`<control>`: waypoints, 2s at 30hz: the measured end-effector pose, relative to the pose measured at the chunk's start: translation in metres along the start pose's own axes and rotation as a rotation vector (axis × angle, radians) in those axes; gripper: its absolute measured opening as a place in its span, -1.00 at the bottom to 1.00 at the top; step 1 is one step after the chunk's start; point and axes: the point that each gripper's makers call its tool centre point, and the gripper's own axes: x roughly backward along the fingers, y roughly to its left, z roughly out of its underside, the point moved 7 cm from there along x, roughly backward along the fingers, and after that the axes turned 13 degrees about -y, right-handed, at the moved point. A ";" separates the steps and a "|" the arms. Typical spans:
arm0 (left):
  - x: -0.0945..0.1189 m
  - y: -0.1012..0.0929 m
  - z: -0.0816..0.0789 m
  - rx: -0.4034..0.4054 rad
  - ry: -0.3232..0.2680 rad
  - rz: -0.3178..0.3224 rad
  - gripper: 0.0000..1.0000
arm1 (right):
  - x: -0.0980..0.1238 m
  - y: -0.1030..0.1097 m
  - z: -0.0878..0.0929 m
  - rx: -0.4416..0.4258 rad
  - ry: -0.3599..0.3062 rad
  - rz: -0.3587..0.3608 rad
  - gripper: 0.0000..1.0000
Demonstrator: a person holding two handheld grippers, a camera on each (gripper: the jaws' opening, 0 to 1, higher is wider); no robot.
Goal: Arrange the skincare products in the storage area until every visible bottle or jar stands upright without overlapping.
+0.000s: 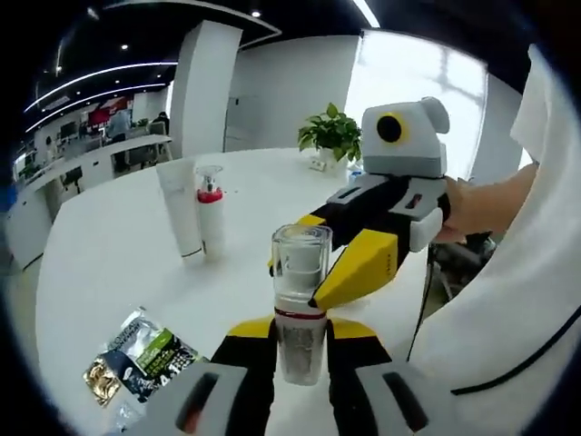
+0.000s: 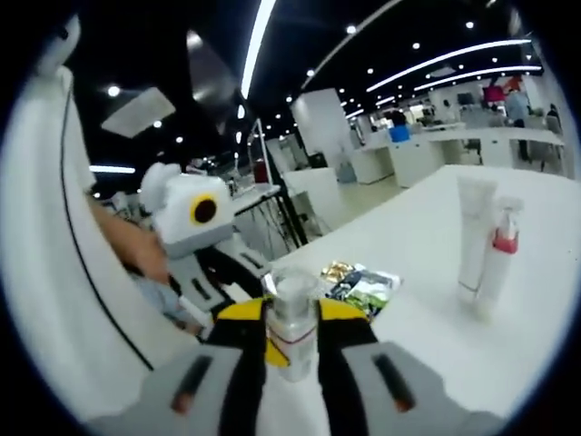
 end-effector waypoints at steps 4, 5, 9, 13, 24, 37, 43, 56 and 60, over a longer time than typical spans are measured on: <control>0.010 0.007 0.004 0.134 -0.003 -0.094 -0.58 | -0.007 -0.004 -0.002 -0.007 -0.015 -0.013 -0.65; 0.014 0.010 0.007 0.147 0.002 -0.119 -0.58 | -0.008 -0.008 -0.004 -0.005 -0.023 -0.010 -0.65; 0.031 0.025 0.017 0.191 0.001 -0.233 -0.60 | -0.011 -0.025 -0.008 0.009 -0.037 0.029 -0.64; 0.047 0.035 0.026 0.227 0.013 -0.309 -0.59 | -0.015 -0.048 -0.008 0.076 -0.013 0.108 -0.64; 0.065 0.026 0.039 0.273 0.013 -0.357 -0.56 | -0.027 -0.100 -0.006 0.206 0.002 0.281 -0.64; 0.089 0.025 0.049 0.323 0.002 -0.437 -0.58 | -0.041 -0.147 -0.001 0.216 -0.032 0.362 -0.64; 0.097 0.025 0.051 0.329 -0.001 -0.467 -0.59 | -0.042 -0.160 0.006 0.207 -0.024 0.382 -0.64; 0.103 0.029 0.050 0.337 -0.006 -0.498 -0.60 | -0.047 -0.164 0.013 0.309 -0.028 0.401 -0.63; 0.104 0.031 0.050 0.340 -0.006 -0.498 -0.60 | -0.041 -0.166 0.012 0.340 -0.027 0.442 -0.63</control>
